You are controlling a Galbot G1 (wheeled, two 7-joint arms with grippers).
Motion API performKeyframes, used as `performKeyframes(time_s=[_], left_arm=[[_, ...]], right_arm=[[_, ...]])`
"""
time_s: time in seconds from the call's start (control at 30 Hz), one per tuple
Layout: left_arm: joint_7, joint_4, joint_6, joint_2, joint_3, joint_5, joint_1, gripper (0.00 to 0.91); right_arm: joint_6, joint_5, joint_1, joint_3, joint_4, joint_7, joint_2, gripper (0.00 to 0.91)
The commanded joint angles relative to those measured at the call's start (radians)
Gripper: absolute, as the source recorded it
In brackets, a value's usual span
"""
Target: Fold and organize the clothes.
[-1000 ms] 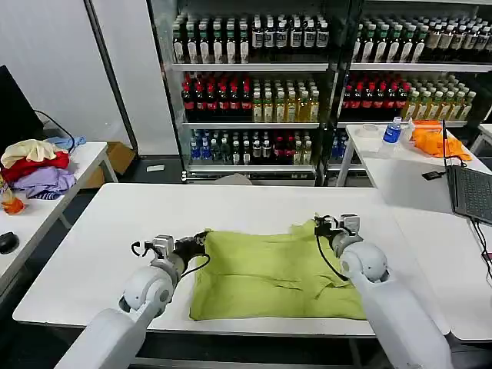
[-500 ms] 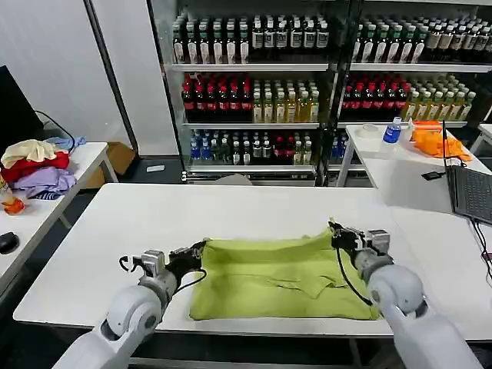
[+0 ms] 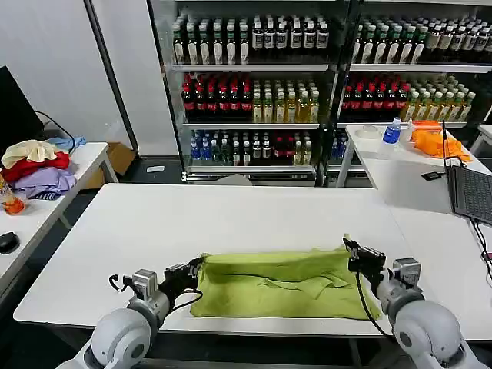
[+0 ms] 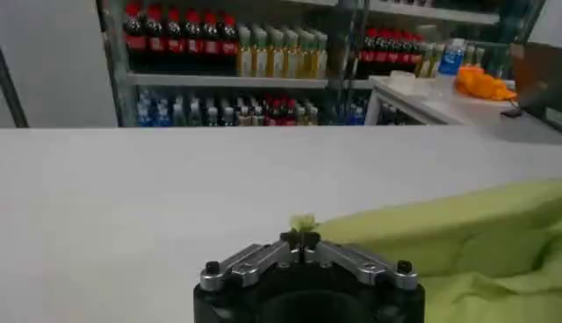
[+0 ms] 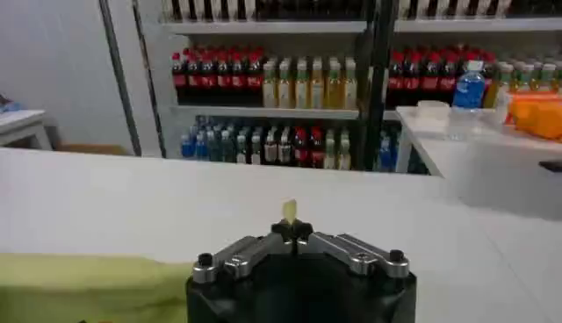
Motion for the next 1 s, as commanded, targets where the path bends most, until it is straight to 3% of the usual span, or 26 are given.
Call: performKeyframes(time_s=[0.03, 0.23, 0.27, 0.3, 0.33, 0.37, 0.7, 1.0], left_arm=[[0.014, -0.026, -0.004, 0.009, -0.001, 0.066, 0.083, 0.02], [0.019, 0.001, 0.0, -0.001, 0.008, 0.1, 0.084, 0.04], [0.019, 0.003, 0.004, -0.003, 0.008, 0.101, 0.081, 0.343], [0.018, 0.005, 0.005, -0.005, 0.007, 0.102, 0.079, 0.655], [0.016, 0.006, 0.004, -0.006, 0.006, 0.104, 0.077, 0.907], [0.015, 0.006, 0.001, -0.008, 0.005, 0.106, 0.074, 0.907], [-0.037, -0.025, -0.013, -0.049, -0.01, 0.079, 0.087, 0.907], [-0.096, 0.054, -0.008, -0.216, 0.01, 0.012, 0.077, 0.907]], right_arm=[[0.001, -0.028, -0.161, 0.044, 0.057, 0.002, 0.024, 0.0], [0.0, -0.058, -0.169, 0.024, 0.031, 0.001, 0.036, 0.0], [-0.001, -0.067, -0.17, 0.018, 0.026, -0.001, 0.036, 0.111], [-0.001, -0.071, -0.171, 0.015, 0.025, -0.007, 0.037, 0.413], [-0.001, -0.079, -0.172, 0.009, 0.024, -0.012, 0.039, 0.856], [-0.001, -0.082, -0.172, 0.007, 0.025, -0.013, 0.04, 0.907], [0.002, -0.126, -0.197, 0.023, 0.061, -0.031, 0.065, 0.907], [0.007, -0.14, -0.23, 0.037, 0.067, -0.031, 0.09, 0.907]])
